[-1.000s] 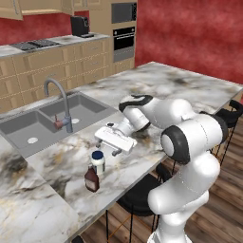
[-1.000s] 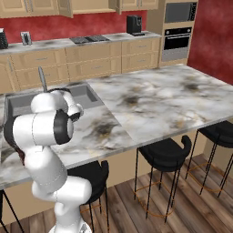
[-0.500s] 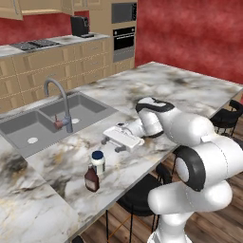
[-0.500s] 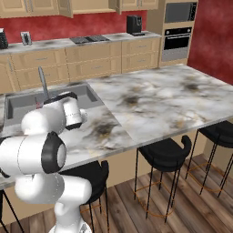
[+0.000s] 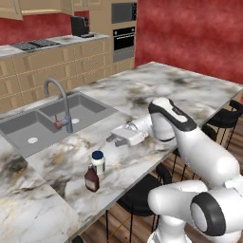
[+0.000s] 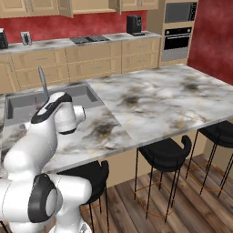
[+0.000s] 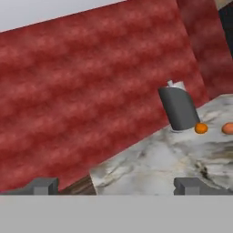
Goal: Move the ketchup and mayonnaise from the cabinet to the dining counter.
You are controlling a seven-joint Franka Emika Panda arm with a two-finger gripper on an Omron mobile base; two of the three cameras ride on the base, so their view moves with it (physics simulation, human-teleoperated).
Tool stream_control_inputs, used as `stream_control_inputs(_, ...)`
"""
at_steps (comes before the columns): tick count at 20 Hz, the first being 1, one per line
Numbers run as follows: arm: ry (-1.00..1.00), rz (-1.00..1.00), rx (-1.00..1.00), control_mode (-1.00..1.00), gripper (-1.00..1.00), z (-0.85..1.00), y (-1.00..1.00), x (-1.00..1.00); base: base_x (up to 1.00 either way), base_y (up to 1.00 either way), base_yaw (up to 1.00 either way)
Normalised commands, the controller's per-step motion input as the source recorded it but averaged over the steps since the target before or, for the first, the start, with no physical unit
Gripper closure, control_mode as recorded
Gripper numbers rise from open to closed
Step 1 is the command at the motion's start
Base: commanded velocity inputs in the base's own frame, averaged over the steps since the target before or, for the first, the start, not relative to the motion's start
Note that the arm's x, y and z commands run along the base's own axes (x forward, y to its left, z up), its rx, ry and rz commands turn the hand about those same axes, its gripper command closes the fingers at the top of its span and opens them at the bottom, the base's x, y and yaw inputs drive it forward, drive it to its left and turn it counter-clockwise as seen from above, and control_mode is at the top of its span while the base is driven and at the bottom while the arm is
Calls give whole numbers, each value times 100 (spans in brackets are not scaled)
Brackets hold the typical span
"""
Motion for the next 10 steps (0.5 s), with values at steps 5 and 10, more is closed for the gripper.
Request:
stream_control_inputs(5,17,-21,-27,-100,-100,32,-7,-28,0,0,0)
stream_control_inputs(10,15,-24,-25,-100,-100,26,-11,-35,0,0,0)
